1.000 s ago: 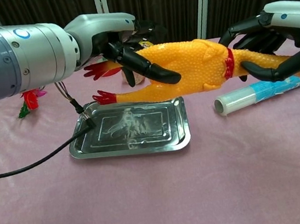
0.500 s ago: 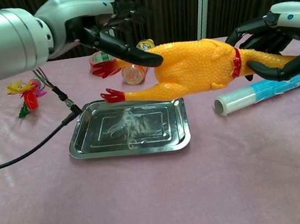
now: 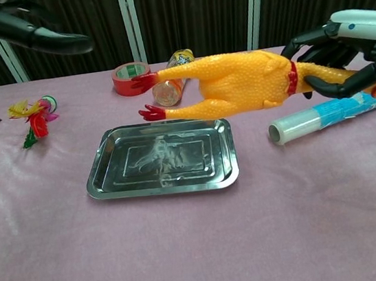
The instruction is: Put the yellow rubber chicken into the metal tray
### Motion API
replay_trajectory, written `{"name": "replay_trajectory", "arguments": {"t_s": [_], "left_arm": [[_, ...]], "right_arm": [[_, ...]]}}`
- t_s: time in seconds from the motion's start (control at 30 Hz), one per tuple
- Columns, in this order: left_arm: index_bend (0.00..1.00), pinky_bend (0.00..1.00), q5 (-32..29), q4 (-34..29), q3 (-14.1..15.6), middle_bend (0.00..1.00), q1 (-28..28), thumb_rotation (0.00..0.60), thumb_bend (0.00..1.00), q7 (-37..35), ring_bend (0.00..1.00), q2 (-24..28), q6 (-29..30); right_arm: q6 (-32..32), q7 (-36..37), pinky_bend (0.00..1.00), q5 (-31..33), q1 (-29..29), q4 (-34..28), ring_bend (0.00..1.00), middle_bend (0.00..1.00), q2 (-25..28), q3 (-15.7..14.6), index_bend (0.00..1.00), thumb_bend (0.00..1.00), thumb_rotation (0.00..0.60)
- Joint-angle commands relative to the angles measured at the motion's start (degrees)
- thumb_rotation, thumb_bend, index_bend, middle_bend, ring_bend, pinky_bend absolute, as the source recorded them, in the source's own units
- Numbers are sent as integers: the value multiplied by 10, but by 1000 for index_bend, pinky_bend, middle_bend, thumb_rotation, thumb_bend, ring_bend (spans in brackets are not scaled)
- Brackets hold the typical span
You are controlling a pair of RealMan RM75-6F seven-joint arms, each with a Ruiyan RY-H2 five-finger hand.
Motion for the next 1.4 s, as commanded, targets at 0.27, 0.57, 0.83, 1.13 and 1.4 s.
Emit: {"name": "replay_trajectory", "arguments": {"t_s": [0.27,0.57,0.83,1.13,1.4], "left_arm": [[0,179,119,53,63,0,116,502,0,-100,0,73,65],[0,179,118,78,61,0,153,503,0,-135,0,84,67],[0,179,100,100,46,0,171,502,0,-166,0,83,52],[0,178,85,119,35,0,180,502,0,-178,0,76,29],[0,179,79,126,27,0,187,502,0,-183,0,74,13]], "right_arm": [[-51,6,846,9,57,60,710,709,-61,28,947,1000,600],[-110,-20,846,25,114,104,710,709,-122,45,947,1000,600],[-155,-41,846,60,154,166,708,709,-177,61,947,1000,600],[-186,-57,812,86,182,226,671,709,-224,69,947,1000,600],[-201,-61,636,97,197,254,561,642,-245,69,808,1000,600]]}}
